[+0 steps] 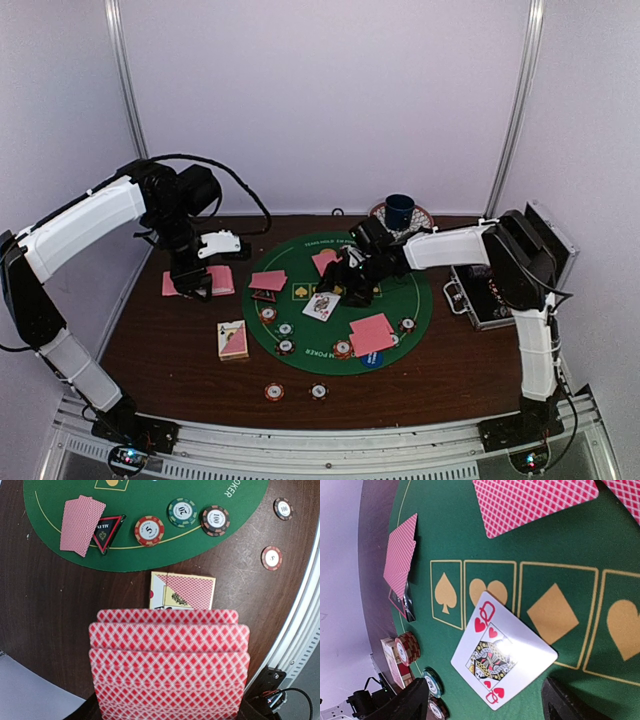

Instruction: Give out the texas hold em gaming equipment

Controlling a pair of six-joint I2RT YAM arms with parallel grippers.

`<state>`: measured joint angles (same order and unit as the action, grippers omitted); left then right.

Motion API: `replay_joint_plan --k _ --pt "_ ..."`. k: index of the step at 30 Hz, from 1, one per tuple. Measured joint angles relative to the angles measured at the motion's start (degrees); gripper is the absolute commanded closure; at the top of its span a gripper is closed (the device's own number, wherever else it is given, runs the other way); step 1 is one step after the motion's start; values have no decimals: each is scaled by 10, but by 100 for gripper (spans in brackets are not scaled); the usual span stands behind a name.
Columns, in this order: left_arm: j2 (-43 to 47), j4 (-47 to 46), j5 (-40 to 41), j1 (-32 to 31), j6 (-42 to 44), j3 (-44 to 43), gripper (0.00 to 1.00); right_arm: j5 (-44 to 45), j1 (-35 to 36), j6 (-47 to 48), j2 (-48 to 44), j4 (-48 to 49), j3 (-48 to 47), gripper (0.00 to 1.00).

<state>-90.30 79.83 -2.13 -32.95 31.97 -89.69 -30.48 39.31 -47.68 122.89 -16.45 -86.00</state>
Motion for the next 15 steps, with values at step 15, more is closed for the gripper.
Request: replay_joint_plan --k 15 --pt "0 0 1 0 0 0 100 -34 -5 -58 73 51 -87 19"
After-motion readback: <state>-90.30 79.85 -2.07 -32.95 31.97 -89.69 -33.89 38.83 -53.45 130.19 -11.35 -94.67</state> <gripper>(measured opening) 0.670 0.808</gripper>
